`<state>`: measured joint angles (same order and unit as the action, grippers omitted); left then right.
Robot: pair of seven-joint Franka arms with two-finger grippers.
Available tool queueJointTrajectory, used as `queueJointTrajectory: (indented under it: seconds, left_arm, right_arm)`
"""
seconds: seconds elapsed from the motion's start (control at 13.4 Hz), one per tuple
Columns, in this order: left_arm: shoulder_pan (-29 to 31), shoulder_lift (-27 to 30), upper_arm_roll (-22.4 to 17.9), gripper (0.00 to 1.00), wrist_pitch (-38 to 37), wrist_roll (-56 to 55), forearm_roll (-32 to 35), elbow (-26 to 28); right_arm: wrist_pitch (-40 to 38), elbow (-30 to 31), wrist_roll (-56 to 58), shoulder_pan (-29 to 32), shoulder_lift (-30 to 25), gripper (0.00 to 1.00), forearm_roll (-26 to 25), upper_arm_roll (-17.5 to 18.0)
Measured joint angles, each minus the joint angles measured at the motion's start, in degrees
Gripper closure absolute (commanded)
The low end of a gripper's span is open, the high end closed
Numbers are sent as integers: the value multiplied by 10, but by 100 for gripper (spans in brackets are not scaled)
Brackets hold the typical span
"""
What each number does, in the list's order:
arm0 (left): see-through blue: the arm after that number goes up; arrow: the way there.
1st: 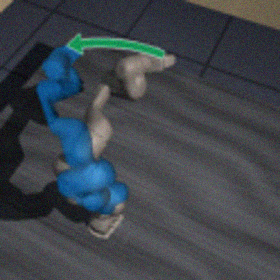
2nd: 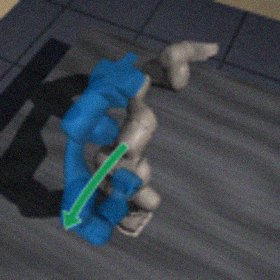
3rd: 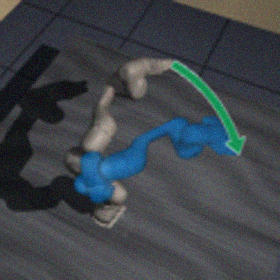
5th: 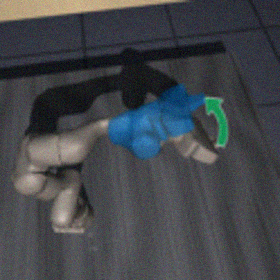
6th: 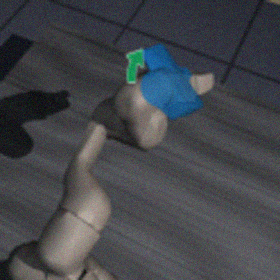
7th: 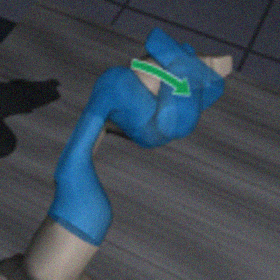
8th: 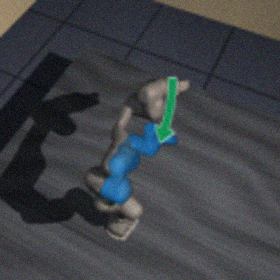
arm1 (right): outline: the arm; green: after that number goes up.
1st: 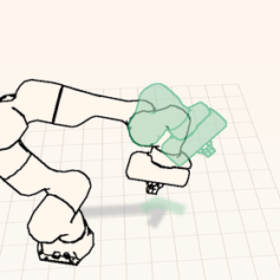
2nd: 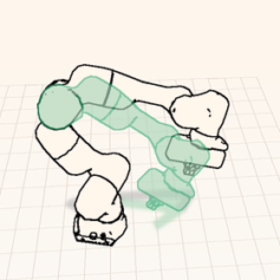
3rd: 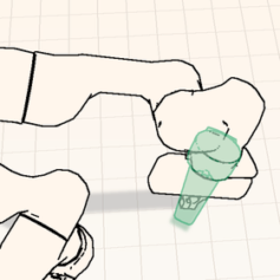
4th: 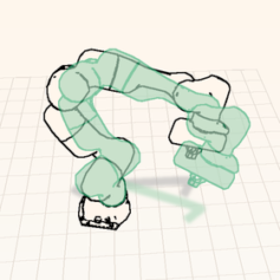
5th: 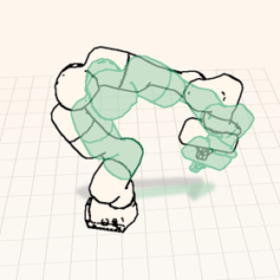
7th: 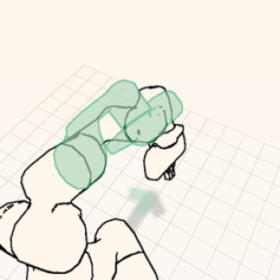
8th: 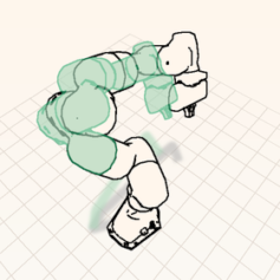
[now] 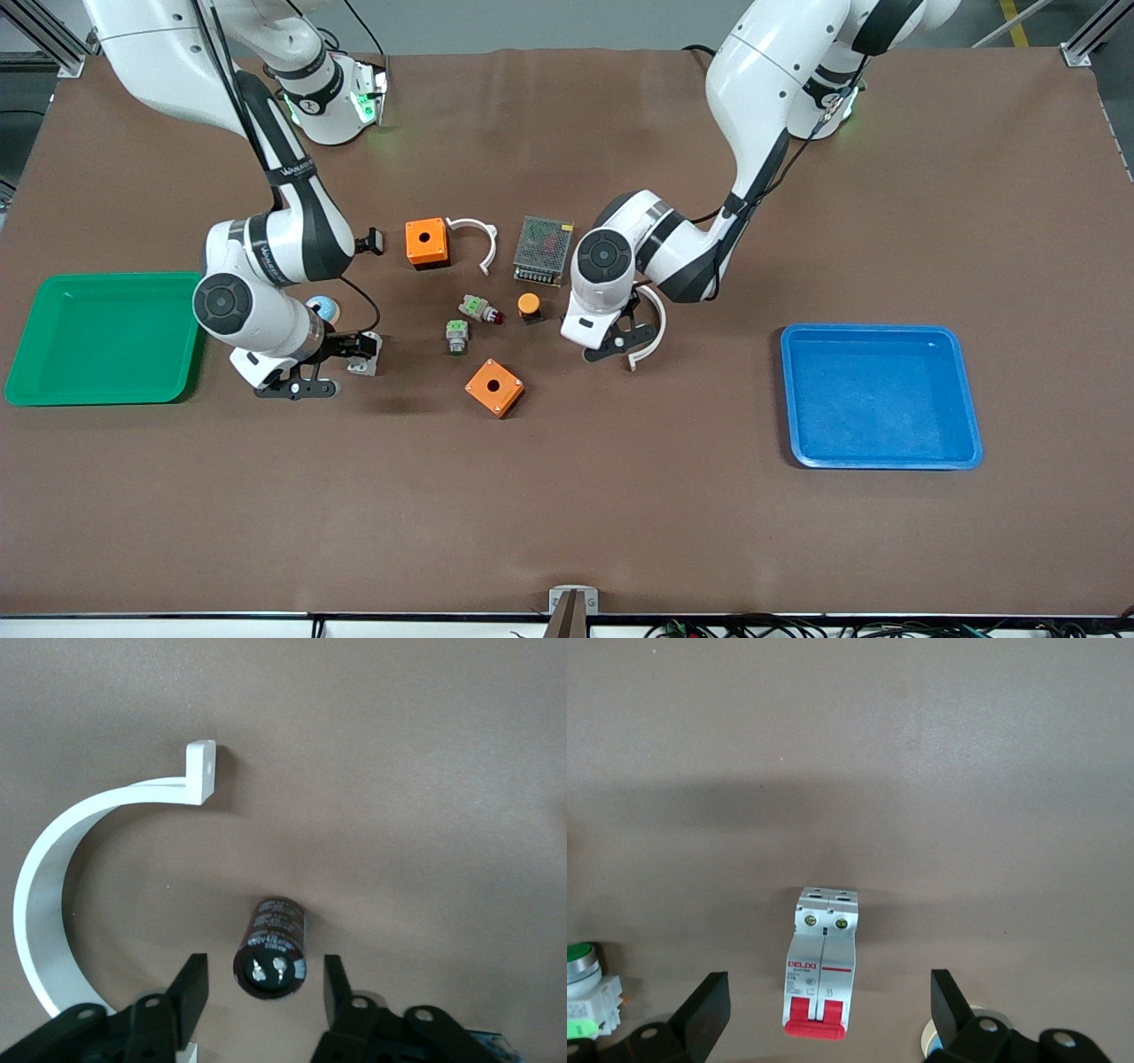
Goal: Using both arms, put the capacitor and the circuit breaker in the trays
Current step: 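Reach the right gripper to the breaker while the left gripper reaches the capacitor, then grasp the breaker with the right gripper while the left gripper grasps the capacitor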
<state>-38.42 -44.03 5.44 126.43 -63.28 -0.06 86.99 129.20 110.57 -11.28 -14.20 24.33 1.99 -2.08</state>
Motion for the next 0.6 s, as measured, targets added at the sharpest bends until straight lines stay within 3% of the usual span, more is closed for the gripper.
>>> queueJointTrajectory:
  seconds: [0.07,0.22,0.45,0.6]
  left_arm:
    - [0,-1,-1,45,2,0,0,0]
    - [0,-4,-3,59,11,0,0,0]
    - [0,-11,-3,99,19,0,0,0]
    - [0,-11,-4,100,19,0,0,-2]
  right_arm:
    - [3,1,-4,-2,0,0,0,0]
    - [14,9,-8,-6,0,0,0,0]
    - [55,39,-9,-6,0,0,0,0]
    - [66,52,-9,-6,1,7,0,0]
